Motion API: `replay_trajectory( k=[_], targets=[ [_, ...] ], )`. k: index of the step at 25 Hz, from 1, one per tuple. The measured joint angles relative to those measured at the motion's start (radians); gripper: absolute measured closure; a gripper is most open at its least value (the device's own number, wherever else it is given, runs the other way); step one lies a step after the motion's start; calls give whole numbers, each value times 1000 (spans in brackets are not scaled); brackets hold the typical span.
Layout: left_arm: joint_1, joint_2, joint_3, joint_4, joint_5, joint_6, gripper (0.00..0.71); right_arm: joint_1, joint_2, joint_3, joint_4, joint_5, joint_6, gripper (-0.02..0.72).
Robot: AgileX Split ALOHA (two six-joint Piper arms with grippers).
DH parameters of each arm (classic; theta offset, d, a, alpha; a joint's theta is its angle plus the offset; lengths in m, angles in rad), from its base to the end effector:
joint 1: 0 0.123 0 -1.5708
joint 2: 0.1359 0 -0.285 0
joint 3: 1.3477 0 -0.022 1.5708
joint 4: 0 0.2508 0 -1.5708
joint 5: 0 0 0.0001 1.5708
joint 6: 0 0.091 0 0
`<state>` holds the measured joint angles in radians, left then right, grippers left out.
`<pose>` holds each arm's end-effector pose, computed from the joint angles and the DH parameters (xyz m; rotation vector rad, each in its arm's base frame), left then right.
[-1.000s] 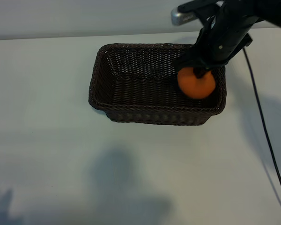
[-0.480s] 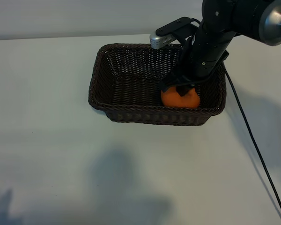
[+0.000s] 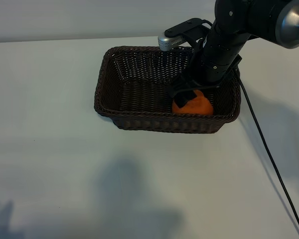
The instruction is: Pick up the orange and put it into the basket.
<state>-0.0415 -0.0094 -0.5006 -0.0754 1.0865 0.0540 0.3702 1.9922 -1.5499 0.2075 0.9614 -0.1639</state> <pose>-0.0078 -0.0058 0.2755 0.1034 2.0562 -0.0827 0.3831 0.1652 0.2117 -0.6268 2.8243 0.3053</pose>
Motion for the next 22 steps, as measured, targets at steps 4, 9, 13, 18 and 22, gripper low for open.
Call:
replay_trajectory(
  k=[4,9,13,18,22],
  targets=[
    [0,0,0,0,0,0,118,0,0,-70,-5,58,37,68],
    [0,0,0,0,0,0,118,0,0,-244,-63,178,84,99],
    [0,0,0,0,0,0,118,0,0,-341,-137,240,104,103],
    [0,0,0,0,0,0,118,-53,0,-363,-182,260,125,103],
    [0,0,0,0,0,0,118,-183,0,-363,-214,260,126,103]
  ],
)
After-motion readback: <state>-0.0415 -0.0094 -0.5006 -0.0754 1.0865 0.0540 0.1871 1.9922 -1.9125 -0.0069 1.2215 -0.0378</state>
